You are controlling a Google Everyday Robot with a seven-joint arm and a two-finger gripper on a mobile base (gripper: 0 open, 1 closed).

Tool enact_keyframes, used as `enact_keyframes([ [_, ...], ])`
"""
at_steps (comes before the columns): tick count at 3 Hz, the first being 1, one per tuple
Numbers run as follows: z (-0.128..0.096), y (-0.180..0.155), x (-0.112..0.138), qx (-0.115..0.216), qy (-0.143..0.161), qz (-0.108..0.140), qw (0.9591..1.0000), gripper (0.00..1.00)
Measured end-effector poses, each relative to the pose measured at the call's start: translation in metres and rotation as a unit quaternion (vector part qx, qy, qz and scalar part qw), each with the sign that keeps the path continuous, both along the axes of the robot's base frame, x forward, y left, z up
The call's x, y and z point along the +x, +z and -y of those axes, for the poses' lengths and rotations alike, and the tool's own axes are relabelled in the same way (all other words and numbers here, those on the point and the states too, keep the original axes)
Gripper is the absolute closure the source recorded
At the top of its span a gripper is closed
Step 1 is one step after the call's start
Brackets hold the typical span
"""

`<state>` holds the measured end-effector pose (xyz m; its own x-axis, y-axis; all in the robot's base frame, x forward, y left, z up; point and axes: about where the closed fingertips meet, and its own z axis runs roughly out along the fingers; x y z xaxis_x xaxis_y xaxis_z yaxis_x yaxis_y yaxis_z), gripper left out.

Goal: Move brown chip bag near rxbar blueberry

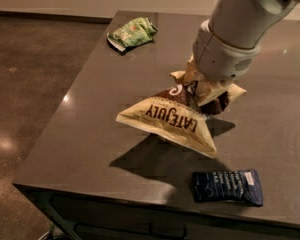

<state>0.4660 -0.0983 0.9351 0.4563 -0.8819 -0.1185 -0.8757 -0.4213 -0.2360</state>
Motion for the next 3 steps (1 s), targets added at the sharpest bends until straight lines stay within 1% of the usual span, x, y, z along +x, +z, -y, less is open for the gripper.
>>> enact_keyframes([
  [1, 0.017, 0.003, -0.029, -0.005, 0.023, -0.006, 0.9997, 1.0],
  [2, 0.034, 0.002, -0.049, -0.009, 0.043, -0.014, 0.9989, 0.85],
  [3, 0.045, -0.001, -0.056, -0.016, 0.05, -0.015, 0.9985, 0.54],
])
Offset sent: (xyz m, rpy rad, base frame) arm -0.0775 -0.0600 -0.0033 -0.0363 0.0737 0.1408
